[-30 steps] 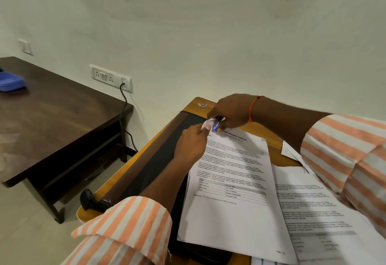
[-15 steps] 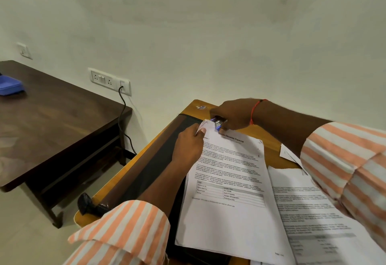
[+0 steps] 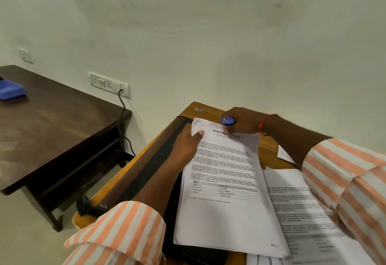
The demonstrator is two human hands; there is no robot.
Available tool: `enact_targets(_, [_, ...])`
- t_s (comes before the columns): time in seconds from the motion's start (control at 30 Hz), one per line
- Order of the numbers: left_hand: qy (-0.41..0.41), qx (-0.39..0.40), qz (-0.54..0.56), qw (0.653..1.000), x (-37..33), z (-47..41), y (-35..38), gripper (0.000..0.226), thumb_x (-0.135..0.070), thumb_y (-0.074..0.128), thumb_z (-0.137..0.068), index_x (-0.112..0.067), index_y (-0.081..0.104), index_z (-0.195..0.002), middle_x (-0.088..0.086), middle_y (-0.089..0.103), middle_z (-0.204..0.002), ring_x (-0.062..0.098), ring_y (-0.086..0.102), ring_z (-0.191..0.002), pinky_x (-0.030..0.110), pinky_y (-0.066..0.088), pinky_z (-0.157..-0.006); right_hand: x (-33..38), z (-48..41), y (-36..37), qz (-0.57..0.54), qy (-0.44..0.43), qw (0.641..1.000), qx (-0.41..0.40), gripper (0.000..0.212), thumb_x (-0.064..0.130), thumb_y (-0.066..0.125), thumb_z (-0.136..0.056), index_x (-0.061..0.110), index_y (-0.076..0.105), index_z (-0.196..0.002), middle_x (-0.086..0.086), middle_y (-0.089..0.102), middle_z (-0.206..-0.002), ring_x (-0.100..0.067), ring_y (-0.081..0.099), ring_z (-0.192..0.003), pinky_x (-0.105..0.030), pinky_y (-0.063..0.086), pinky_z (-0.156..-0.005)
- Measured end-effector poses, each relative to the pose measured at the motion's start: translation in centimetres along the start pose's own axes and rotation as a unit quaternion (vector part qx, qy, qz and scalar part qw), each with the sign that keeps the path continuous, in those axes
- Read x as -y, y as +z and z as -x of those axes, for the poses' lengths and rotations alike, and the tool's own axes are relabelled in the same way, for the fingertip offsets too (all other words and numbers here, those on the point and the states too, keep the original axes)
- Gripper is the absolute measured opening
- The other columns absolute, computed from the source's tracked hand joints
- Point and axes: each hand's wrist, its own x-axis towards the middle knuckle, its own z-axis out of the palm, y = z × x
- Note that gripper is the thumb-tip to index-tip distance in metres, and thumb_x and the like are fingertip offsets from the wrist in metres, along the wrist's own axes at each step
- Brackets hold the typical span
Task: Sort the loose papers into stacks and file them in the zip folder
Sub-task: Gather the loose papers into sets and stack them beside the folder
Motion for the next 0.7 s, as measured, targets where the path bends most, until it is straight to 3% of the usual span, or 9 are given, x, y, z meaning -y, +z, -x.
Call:
enact_targets(0.1, [-0.01, 0.008, -0.004, 1.0, -0.2, 0.0, -0.1, 0.033, -0.029, 0.051, -0.105, -0.019, 0.046, -0.136, 0.001, 0.063, -0.123, 0.016, 0.065, -0.103, 0.044, 0.058, -0.093, -0.6, 0.0, 0.1, -0.034, 0.006, 0.999, 0.003, 0.019, 0.03, 0.076, -0.088, 0.015, 0.064, -0.092, -0.01, 0.065, -0.09, -0.026, 0.058, -0.083, -0.039, 0.048, -0.084])
enact_targets(0.23, [-0.018, 0.008, -0.009, 1.0, -0.1, 0.1, -0.2, 0.03, -0.028, 0.051, -0.105, -0.021, 0.045, -0.134, 0.001, 0.063, -0.122, 0.018, 0.067, -0.105, 0.048, 0.058, -0.093, -1.1, 0.3, 0.3, 0.01, 0.03, 0.999, 0.031, 0.026, 0.03, 0.075, -0.089, 0.01, 0.067, -0.103, -0.011, 0.067, -0.101, -0.03, 0.061, -0.093, -0.042, 0.049, -0.089])
enact_targets(0.33, [-0.028, 0.011, -0.031, 0.999, -0.1, -0.1, -0.3, 0.03, -0.032, 0.055, -0.103, -0.021, 0.047, -0.13, 0.001, 0.065, -0.12, 0.017, 0.068, -0.102, 0.045, 0.059, -0.091, -2.1, 0.3, 0.5, -0.023, 0.041, 0.999, 0.025, 0.023, 0.029, 0.075, -0.089, 0.011, 0.068, -0.101, -0.012, 0.068, -0.1, -0.032, 0.063, -0.095, -0.045, 0.051, -0.092])
enact_targets(0.43, [-0.056, 0.017, -0.062, 0.996, -0.3, -0.4, -1.2, 0.023, -0.034, 0.061, -0.1, -0.019, 0.053, -0.116, -0.003, 0.07, -0.106, 0.012, 0.07, -0.089, 0.029, 0.057, -0.071, -2.9, 0.4, 0.7, -0.067, 0.053, 0.996, -0.002, 0.013, 0.025, 0.076, -0.089, 0.017, 0.068, -0.095, -0.011, 0.07, -0.097, -0.032, 0.064, -0.095, -0.042, 0.051, -0.093])
enact_targets(0.53, [-0.068, 0.037, -0.181, 0.98, -0.5, -0.5, -2.3, 0.017, -0.036, 0.063, -0.099, -0.022, 0.057, -0.105, -0.006, 0.069, -0.095, 0.006, 0.066, -0.08, 0.023, 0.05, -0.063, -3.7, 0.1, 1.3, -0.093, 0.086, 0.992, -0.027, 0.01, 0.023, 0.075, -0.089, 0.019, 0.066, -0.092, -0.007, 0.067, -0.093, -0.029, 0.061, -0.093, -0.037, 0.047, -0.091])
enact_targets(0.63, [-0.05, 0.019, -0.346, 0.937, -1.0, -0.6, -3.6, 0.016, -0.034, 0.067, -0.097, -0.021, 0.06, -0.103, -0.003, 0.065, -0.094, 0.012, 0.06, -0.081, 0.028, 0.05, -0.07, -4.2, -0.6, 2.2, -0.115, 0.117, 0.985, -0.048, 0.011, 0.024, 0.075, -0.089, 0.02, 0.065, -0.091, -0.006, 0.065, -0.093, -0.028, 0.06, -0.093, -0.039, 0.048, -0.094])
enact_targets(0.7, [-0.039, -0.016, -0.396, 0.917, -1.2, -0.6, -4.7, 0.017, -0.032, 0.066, -0.096, -0.021, 0.063, -0.109, 0.002, 0.067, -0.103, 0.018, 0.06, -0.086, 0.033, 0.05, -0.076, -4.3, -1.0, 2.9, -0.13, 0.123, 0.982, -0.056, 0.013, 0.029, 0.076, -0.088, 0.02, 0.068, -0.09, -0.001, 0.066, -0.091, -0.026, 0.061, -0.092, -0.039, 0.049, -0.092])
